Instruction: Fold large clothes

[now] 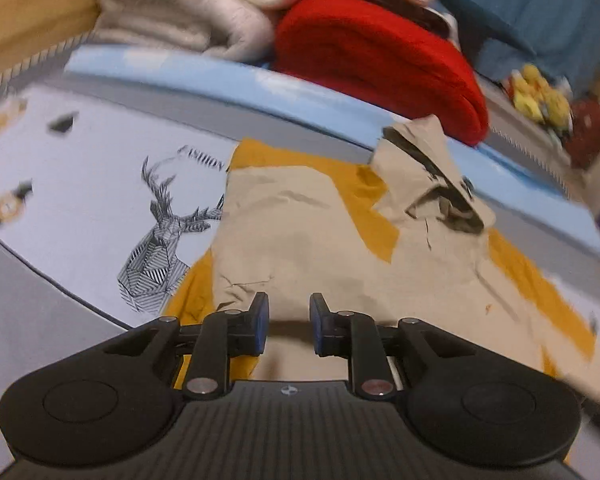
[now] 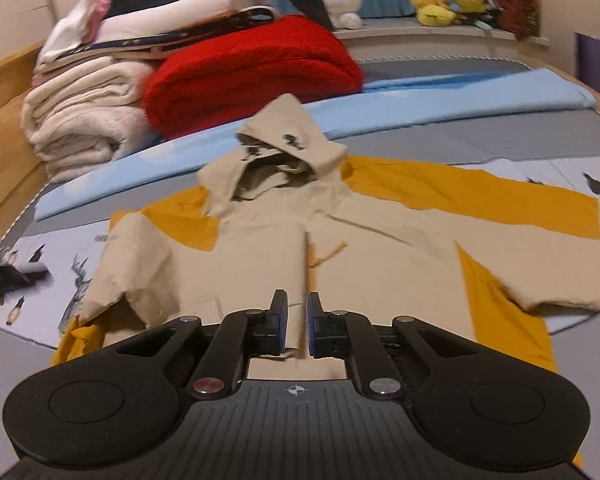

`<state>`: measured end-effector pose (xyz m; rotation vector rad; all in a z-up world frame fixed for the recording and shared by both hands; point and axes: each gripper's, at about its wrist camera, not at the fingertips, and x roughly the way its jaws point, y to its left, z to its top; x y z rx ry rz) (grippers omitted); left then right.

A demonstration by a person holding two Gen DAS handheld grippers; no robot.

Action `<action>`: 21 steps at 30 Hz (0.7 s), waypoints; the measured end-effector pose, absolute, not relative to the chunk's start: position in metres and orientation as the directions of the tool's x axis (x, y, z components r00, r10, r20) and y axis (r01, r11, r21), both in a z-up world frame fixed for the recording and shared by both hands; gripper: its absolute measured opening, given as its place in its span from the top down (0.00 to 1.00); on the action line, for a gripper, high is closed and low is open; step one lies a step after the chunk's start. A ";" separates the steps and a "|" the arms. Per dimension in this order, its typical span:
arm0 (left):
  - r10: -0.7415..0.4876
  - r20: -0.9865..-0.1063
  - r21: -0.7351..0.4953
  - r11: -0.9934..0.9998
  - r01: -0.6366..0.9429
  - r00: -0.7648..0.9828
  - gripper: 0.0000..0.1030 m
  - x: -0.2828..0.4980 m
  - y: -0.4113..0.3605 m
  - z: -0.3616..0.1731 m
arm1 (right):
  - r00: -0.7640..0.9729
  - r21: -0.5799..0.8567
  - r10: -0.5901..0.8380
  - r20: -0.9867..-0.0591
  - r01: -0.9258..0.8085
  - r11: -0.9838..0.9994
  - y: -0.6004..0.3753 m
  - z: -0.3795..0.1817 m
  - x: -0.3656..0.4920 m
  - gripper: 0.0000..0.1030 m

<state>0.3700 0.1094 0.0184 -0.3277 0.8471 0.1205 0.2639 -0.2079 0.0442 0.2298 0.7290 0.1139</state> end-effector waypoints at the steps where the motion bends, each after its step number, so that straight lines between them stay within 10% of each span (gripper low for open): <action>1: -0.022 -0.747 -0.235 0.943 -0.234 0.664 0.78 0.373 0.113 0.020 | 0.737 0.234 0.185 -0.651 -0.037 0.972 -0.202 0.040 0.267 0.90; 5: 0.000 -0.746 -0.226 0.941 -0.252 0.666 0.74 0.384 0.124 0.020 | 0.711 0.199 0.236 -0.663 -0.136 0.970 -0.174 0.027 0.279 0.89; 15: -0.017 -0.782 -0.261 0.917 -0.302 0.623 0.69 0.406 0.149 0.001 | 0.668 -0.059 0.256 -0.699 -0.410 0.910 -0.103 -0.009 0.303 0.47; 21: -0.027 -0.798 -0.262 0.915 -0.307 0.602 0.69 0.415 0.149 -0.007 | 0.651 -0.193 0.196 -0.733 -0.475 0.859 -0.079 -0.037 0.306 0.44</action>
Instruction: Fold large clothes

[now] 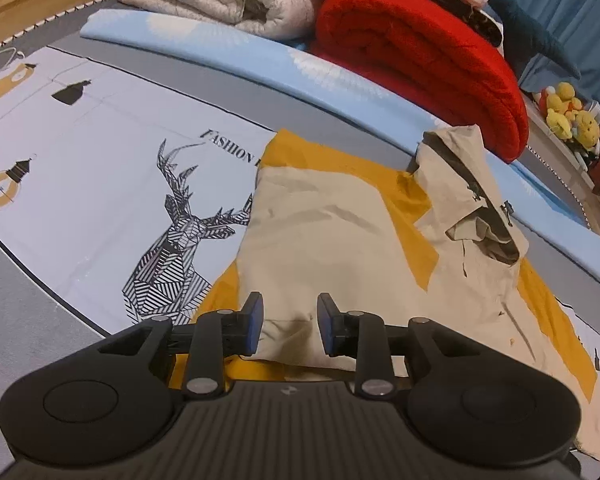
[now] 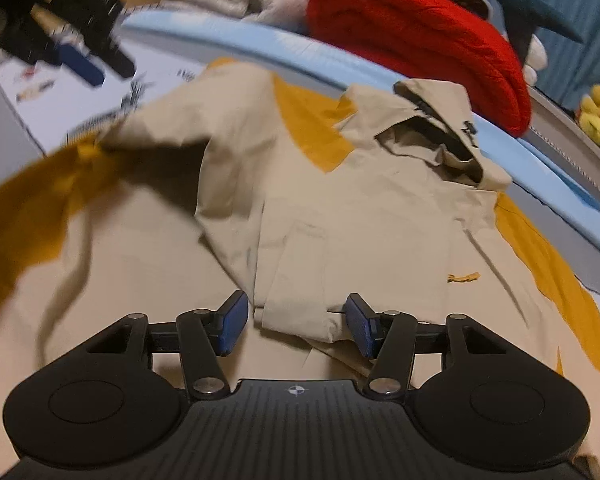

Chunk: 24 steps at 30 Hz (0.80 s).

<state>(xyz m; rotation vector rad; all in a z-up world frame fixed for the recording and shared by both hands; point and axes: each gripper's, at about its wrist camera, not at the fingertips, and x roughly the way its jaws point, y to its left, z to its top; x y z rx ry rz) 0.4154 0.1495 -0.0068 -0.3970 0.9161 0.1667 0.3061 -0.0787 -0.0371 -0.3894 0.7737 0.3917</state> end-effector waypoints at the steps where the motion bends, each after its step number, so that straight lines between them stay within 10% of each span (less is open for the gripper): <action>1: -0.029 -0.799 -0.263 0.915 -0.305 0.601 0.69 0.416 0.150 -0.007 | 0.652 -0.212 0.187 -0.735 -0.483 0.850 -0.077 -0.041 0.306 0.44; 14: -0.006 -0.800 -0.252 0.911 -0.326 0.600 0.69 0.423 0.149 -0.012 | 0.692 -0.200 0.197 -0.694 -0.449 0.871 -0.087 -0.028 0.315 0.73; 24: -0.005 -0.809 -0.237 0.918 -0.318 0.588 0.69 0.426 0.146 -0.018 | 0.862 0.196 -0.170 -0.478 0.294 0.935 -0.223 0.035 0.323 0.86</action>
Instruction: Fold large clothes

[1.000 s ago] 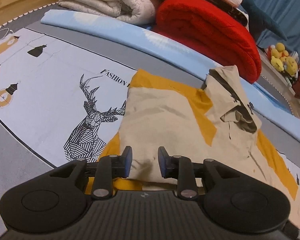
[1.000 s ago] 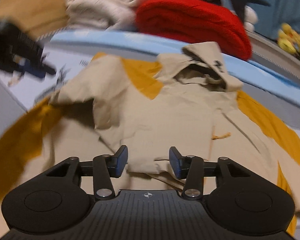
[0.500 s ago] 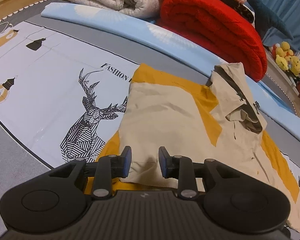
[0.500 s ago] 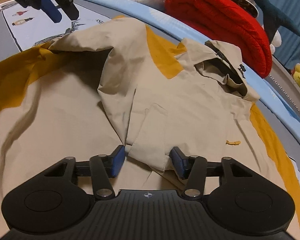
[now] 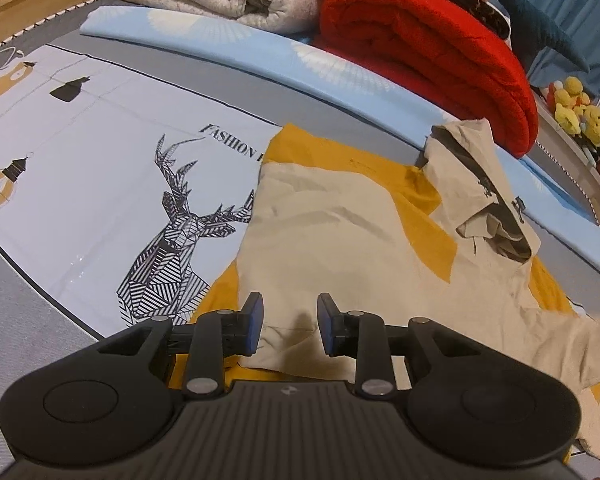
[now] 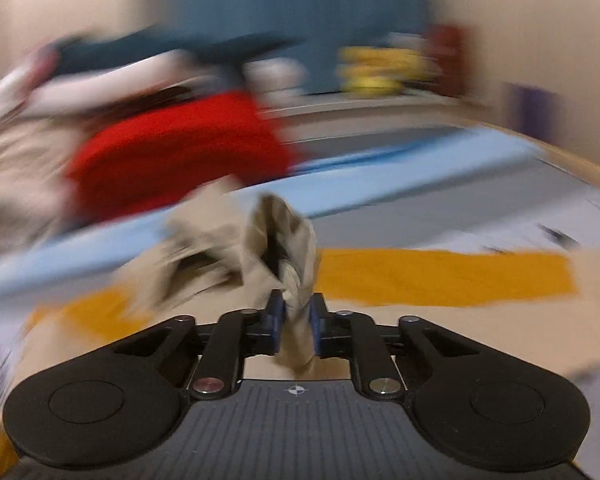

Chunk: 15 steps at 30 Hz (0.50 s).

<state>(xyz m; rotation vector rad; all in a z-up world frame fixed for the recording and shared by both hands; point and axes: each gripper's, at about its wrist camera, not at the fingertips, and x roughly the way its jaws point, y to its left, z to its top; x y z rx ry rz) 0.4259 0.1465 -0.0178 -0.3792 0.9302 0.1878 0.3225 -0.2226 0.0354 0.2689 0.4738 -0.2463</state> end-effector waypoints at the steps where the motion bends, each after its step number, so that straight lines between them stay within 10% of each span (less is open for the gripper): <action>1: -0.008 -0.811 -0.236 0.919 -0.315 0.585 0.69 0.427 0.146 -0.019 | 0.838 0.218 -0.221 -0.500 0.368 0.904 -0.238 0.032 0.324 0.85; 8: -0.013 -0.827 -0.223 0.925 -0.307 0.562 0.69 0.430 0.147 -0.029 | 0.701 0.411 -0.163 -0.694 0.572 0.709 -0.299 -0.008 0.331 0.60; 15: -0.012 -0.841 -0.220 0.921 -0.322 0.541 0.69 0.435 0.150 -0.038 | 0.611 0.531 0.048 -0.790 0.642 0.553 -0.301 -0.060 0.341 0.58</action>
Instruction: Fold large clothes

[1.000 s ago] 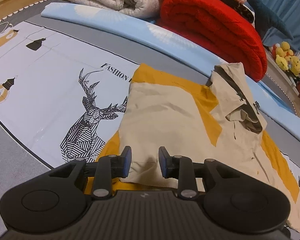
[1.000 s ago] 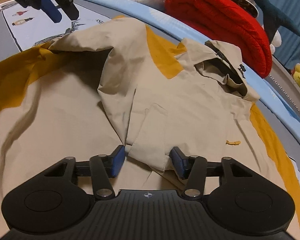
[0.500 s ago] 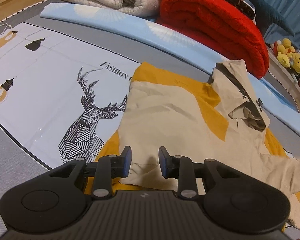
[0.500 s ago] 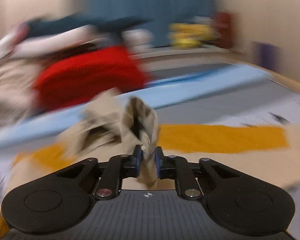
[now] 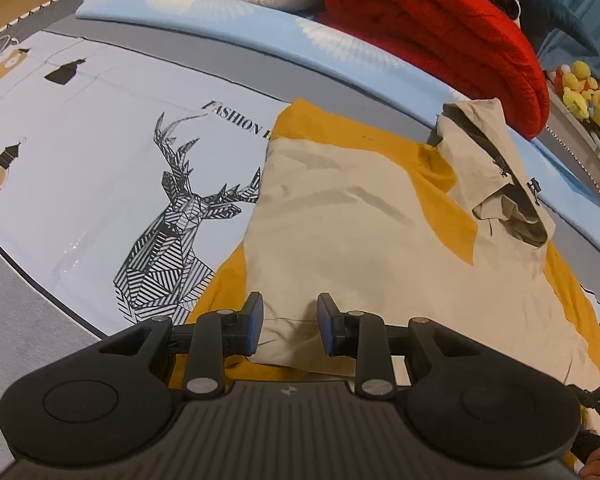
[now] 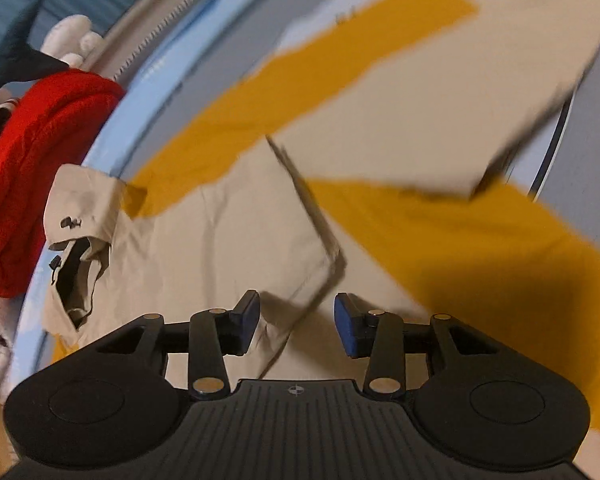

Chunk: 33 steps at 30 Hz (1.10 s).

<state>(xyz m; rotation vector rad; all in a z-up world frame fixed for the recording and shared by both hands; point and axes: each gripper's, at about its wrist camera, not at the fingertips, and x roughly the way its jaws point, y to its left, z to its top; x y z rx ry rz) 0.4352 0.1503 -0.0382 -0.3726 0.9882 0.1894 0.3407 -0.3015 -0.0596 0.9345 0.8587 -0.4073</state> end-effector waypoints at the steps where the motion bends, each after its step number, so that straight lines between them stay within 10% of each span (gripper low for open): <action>1: -0.014 -0.843 -0.220 0.921 -0.321 0.538 0.69 0.436 0.149 -0.040 | 0.618 0.543 0.056 -0.784 0.640 0.544 -0.303 -0.062 0.342 0.58; 8: -0.031 -0.857 -0.208 0.934 -0.291 0.514 0.66 0.441 0.143 -0.049 | 0.704 0.543 -0.068 -0.707 0.602 0.585 -0.314 -0.035 0.341 0.91; 19: 0.042 -0.900 -0.077 0.964 -0.255 0.434 0.64 0.438 0.135 -0.070 | 0.681 0.424 -0.250 -0.689 0.658 0.622 -0.314 -0.015 0.349 0.73; 27: 0.087 -0.868 -0.053 0.963 -0.264 0.489 0.64 0.432 0.129 -0.057 | 0.622 0.516 0.044 -0.781 0.604 0.608 -0.327 -0.049 0.356 0.64; 33: 0.018 -0.897 -0.101 0.965 -0.242 0.442 0.63 0.435 0.127 -0.070 | 0.594 0.445 0.005 -0.805 0.596 0.668 -0.317 -0.044 0.362 0.62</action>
